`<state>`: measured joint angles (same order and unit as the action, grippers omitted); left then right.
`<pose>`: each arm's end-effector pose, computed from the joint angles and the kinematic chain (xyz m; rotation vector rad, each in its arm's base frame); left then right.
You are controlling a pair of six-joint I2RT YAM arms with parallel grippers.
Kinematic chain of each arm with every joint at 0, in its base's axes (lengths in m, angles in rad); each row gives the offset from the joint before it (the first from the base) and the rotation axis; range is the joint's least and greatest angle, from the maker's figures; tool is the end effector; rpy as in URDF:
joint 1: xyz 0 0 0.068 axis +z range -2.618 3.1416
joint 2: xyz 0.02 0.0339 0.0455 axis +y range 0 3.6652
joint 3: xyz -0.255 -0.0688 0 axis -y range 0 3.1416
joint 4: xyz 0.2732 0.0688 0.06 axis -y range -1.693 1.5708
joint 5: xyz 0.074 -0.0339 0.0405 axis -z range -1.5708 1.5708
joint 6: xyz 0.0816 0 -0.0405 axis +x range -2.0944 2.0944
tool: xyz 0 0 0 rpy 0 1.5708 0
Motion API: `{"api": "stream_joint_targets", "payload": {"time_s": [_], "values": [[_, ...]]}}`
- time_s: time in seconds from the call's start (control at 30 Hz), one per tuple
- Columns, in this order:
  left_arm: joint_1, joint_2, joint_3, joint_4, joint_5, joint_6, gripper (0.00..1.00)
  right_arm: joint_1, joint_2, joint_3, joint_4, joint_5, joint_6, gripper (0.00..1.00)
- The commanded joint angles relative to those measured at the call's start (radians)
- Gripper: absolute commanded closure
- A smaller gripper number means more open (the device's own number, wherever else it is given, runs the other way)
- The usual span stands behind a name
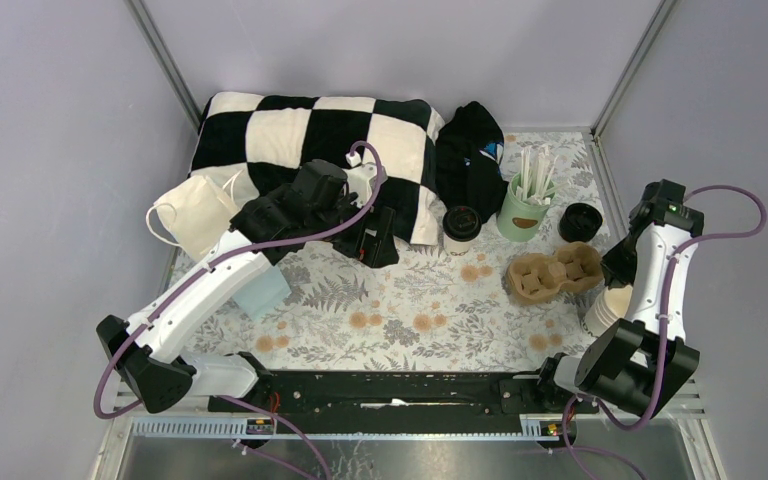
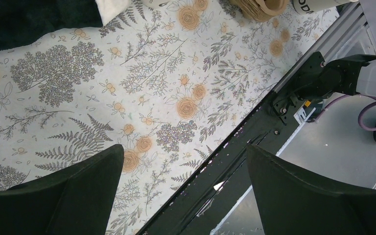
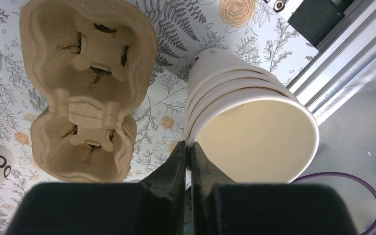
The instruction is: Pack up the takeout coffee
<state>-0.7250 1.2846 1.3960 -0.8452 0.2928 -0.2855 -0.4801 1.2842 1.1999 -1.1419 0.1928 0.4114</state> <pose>0.2283 -0.2337 0.3462 0.6809 2.3222 -0.8314 0.2387 -0.1419 0.2499 1.2454 2.4975 -0.2863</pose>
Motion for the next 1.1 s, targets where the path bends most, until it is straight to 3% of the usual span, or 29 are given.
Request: {"api": "stream_joint_targets", "payload": {"time_s": [0.0, 0.27, 0.5, 0.63, 0.73, 0.83, 0.97, 1.07], "values": [[-0.005, -0.027, -0.007, 0.026, -0.003, 0.016, 0.01, -0.005, -0.036, 0.063, -0.059, 0.041, -0.003, 0.96], [-0.009, -0.034, -0.018, 0.028, -0.002, 0.016, 0.01, -0.006, -0.052, 0.101, -0.108, 0.049, 0.002, 1.0], [-0.023, -0.031, -0.016, 0.03, 0.002, 0.018, 0.01, 0.019, -0.042, 0.09, -0.146, 0.217, 0.009, 1.0], [-0.023, -0.026, -0.014, 0.031, 0.011, 0.013, 0.01, 0.063, -0.057, 0.069, -0.112, 0.191, 0.009, 1.0], [-0.034, -0.018, -0.002, 0.021, -0.003, 0.021, 0.01, 0.102, -0.016, 0.222, -0.184, 0.134, 0.073, 1.0], [-0.037, -0.019, -0.003, 0.034, 0.01, 0.018, 0.01, 0.108, 0.006, 0.106, -0.136, 0.193, 0.008, 1.0], [-0.052, -0.016, 0.013, 0.004, -0.029, 0.038, 0.01, 0.107, -0.015, 0.185, -0.126, 0.166, 0.052, 1.0], [-0.051, -0.014, 0.016, 0.011, -0.024, 0.038, 0.01, 0.105, 0.017, 0.089, -0.16, 0.174, 0.032, 1.0]]}}
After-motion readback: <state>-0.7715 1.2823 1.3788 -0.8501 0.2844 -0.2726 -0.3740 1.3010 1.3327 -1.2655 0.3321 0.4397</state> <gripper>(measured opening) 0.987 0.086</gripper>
